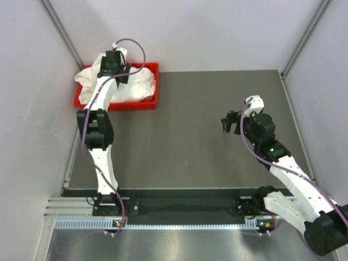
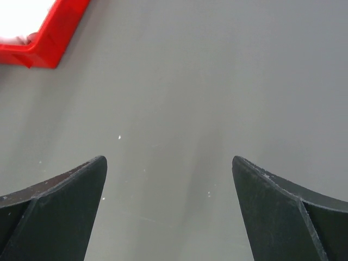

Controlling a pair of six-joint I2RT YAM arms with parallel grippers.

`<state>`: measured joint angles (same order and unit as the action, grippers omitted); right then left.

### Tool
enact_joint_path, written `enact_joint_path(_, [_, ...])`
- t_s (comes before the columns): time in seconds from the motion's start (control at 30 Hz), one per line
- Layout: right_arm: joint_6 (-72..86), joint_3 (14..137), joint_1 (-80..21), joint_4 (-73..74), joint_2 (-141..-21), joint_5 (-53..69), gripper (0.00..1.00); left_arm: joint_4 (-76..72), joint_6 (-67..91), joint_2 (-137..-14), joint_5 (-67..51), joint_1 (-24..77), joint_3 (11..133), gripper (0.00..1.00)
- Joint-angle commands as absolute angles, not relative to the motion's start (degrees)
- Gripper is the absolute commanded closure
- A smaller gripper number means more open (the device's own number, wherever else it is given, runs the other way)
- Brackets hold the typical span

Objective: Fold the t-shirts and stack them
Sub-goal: Grab the tshirt from the pile, then move the tshirt to the center of the board

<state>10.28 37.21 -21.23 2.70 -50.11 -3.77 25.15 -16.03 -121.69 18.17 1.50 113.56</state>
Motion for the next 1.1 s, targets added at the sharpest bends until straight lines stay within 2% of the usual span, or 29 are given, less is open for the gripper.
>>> enact_joint_path(0.0, [8.97, 40.60, -21.27, 1.41, -51.59, -5.80, 0.00, 30.49, -15.12, -132.25, 17.59, 1.23, 124.52, 0.13])
enact_joint_path(0.03, [9.05, 40.61, -21.27, 1.23, -51.59, -5.89, 0.00, 31.54, -14.86, -133.93, 16.19, 1.23, 128.11, 0.19])
enact_joint_path(0.1, [9.23, 40.96, -21.18, 1.23, -52.29, -5.80, 0.00, 32.78, -13.98, -136.05, 12.58, 1.23, 129.29, 0.59])
enact_joint_path(0.13, [9.14, 41.13, -21.18, 1.40, -52.47, -5.97, 0.00, 32.26, -13.45, -135.88, 12.57, 1.23, 128.16, 0.92])
enact_joint_path(0.17, [9.23, 41.39, -21.27, 1.49, -52.56, -6.06, 0.00, 31.04, -12.84, -134.31, 12.83, 1.23, 127.19, 1.00])
enact_joint_path(0.33, [10.02, 42.10, -21.18, 1.41, -52.47, -5.01, 0.00, 23.74, -12.57, -120.55, 11.78, 1.32, 113.51, 1.00])
enact_joint_path(0.47, [11.07, 42.89, -21.18, 0.97, -52.65, -2.38, 0.00, 22.32, -13.09, -109.88, 8.97, 1.32, 107.94, 1.00])
enact_joint_path(0.63, [12.65, 43.77, -21.36, 0.44, -52.30, 2.63, 0.00, 29.68, -12.75, -96.02, 2.12, 1.93, 107.66, 1.00])
enact_joint_path(0.8, [12.75, 44.91, -21.71, -0.95, -50.63, 9.48, 0.00, 35.93, -13.71, -81.67, -15.53, 5.09, 107.93, 1.00])
enact_joint_path(0.83, [12.74, 45.09, -21.71, -0.97, -50.19, 10.19, 0.00, 38.56, -13.88, -79.74, -19.56, 5.79, 111.50, 1.00])
enact_joint_path(0.93, [13.44, 46.14, -21.80, -0.79, -48.26, 12.47, 0.00, 47.79, -11.52, -77.71, -33.02, 7.64, 116.97, 1.00])
enact_joint_path(1.0, [13.45, 46.93, -21.80, -0.36, -47.20, 13.44, 0.00, 50.52, -11.25, -77.26, -37.33, 11.06, 116.99, 1.00])
enact_joint_path(1.07, [13.45, 47.72, -21.80, -0.09, -46.76, 13.97, 0.00, 50.10, -10.55, -76.73, -35.87, 15.18, 115.15, 1.00])
